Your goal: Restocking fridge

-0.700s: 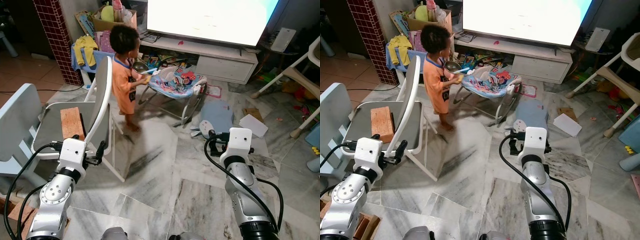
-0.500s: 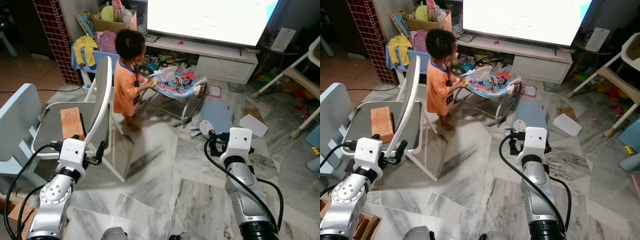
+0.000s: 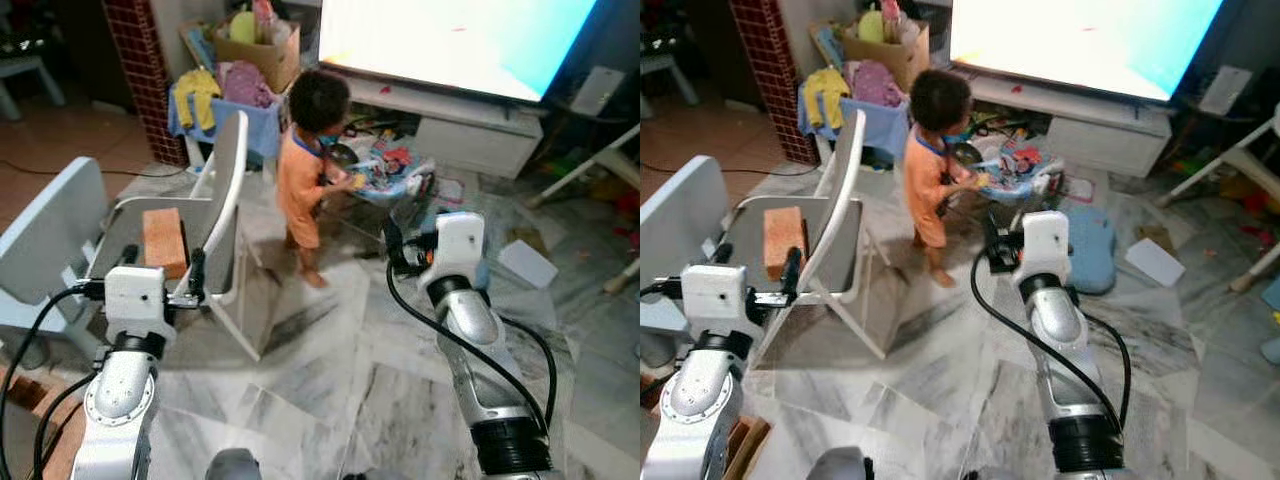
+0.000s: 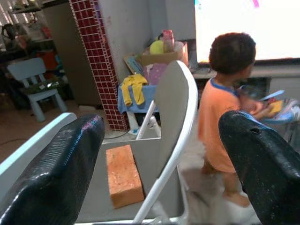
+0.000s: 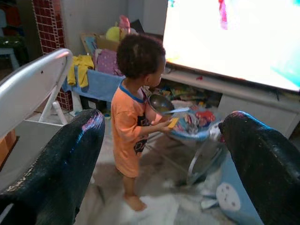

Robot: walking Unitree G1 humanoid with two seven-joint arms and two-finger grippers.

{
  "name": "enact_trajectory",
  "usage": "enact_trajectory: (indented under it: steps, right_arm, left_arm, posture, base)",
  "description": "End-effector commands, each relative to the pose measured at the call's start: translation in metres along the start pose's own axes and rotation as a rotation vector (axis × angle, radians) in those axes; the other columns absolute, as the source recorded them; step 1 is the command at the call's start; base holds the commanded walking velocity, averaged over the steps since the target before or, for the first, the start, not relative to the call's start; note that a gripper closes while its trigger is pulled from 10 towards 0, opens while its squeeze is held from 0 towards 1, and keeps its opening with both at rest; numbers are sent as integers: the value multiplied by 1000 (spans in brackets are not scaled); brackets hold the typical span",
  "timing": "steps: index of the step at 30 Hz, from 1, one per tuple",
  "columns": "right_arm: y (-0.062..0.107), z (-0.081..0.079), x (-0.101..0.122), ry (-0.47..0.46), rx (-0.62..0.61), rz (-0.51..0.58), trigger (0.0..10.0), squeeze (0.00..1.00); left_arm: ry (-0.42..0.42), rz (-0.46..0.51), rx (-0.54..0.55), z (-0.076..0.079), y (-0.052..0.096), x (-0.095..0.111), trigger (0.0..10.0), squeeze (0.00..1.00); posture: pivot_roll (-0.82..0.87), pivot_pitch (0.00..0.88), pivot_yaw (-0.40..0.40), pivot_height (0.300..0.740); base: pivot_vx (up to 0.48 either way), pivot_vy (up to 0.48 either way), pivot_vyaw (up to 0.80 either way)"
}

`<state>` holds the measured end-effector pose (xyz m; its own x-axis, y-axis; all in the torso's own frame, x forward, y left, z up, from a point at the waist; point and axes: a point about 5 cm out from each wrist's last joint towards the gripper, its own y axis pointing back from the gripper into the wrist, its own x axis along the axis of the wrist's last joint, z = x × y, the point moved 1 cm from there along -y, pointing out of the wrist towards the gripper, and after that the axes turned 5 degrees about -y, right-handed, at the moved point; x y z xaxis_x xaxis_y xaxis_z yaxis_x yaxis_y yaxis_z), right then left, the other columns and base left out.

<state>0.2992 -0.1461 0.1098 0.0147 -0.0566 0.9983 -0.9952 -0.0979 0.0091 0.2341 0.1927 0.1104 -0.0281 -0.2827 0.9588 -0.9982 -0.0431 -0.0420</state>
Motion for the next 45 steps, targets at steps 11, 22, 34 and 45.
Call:
enact_trajectory:
  steps: [11, 22, 34, 45]
  right_arm:
    - [23, 19, -12, -30, -185, 7, 10000, 0]
    - [33, 30, -2, 1, -186, -1, 10000, 0]
    - [18, 23, 6, 29, -138, -21, 10000, 0]
    - [16, 16, 7, 17, -112, -26, 10000, 0]
  left_arm:
    - [-123, -2, -66, 3, -15, 9, 10000, 0]
    - [-74, -48, -110, 7, -15, 0, 10000, 0]
    - [-131, 17, -182, 22, -6, 13, 10000, 0]
    - [-63, 4, -260, 26, -6, 14, 10000, 0]
  posture:
    - [134, 0, 129, 740]
    - [93, 0, 27, 740]
    - [107, 8, -3, 740]
    - [98, 28, -9, 740]
  base:
    - [0, 0, 0]
    - [0, 0, 0]
    - [0, 0, -67]
    - [0, 0, -800]
